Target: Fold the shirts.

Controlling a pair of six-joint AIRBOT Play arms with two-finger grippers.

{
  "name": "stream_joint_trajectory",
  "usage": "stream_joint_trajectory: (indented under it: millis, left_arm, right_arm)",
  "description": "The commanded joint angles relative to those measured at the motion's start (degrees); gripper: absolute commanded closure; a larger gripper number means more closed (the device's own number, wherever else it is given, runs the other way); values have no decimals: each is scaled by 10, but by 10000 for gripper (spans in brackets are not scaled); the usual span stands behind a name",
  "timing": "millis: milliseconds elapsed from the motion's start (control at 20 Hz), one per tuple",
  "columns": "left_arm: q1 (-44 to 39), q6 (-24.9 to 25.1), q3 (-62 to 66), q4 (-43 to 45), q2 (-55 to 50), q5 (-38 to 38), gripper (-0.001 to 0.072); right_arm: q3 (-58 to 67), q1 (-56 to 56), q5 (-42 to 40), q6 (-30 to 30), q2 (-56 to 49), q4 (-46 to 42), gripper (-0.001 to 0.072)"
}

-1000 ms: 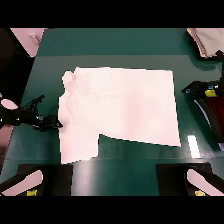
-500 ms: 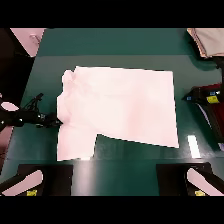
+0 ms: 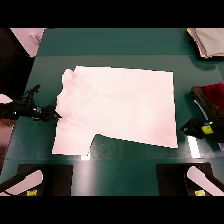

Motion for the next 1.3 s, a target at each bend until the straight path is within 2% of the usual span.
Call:
stream_joint_trajectory:
  millis: [0,350,400,450,500,550,800,1050,1250]
  left_arm:
    - [1,0,4,-1,0,-3,683]
    - [1,0,4,-1,0,-2,683]
    - [1,0,4,-1,0,-2,683]
    - [1,0,4,-1,0,-2,683]
    - [1,0,4,-1,0,-2,684]
    - [1,-4,9,3,0,-3,684]
    - [1,-37,139,4,73,15,684]
    - [1,-67,396,3,160,10,683]
    - [1,-88,616,1,190,7,683]
  right_arm:
    - [-62,-10,-17,-3,0,-3,332]
    - [-127,-9,-41,-3,0,-12,337]
    - [-127,-5,-47,-3,0,-12,400]
    - [-124,4,-53,-5,0,-11,494]
    - [-118,16,-55,-14,0,-11,631]
    - [-104,33,-55,-20,0,-11,698]
    - [76,149,-60,4,27,-11,700]
    - [358,220,-177,38,104,-12,701]
    - [557,219,-217,38,146,-21,701]
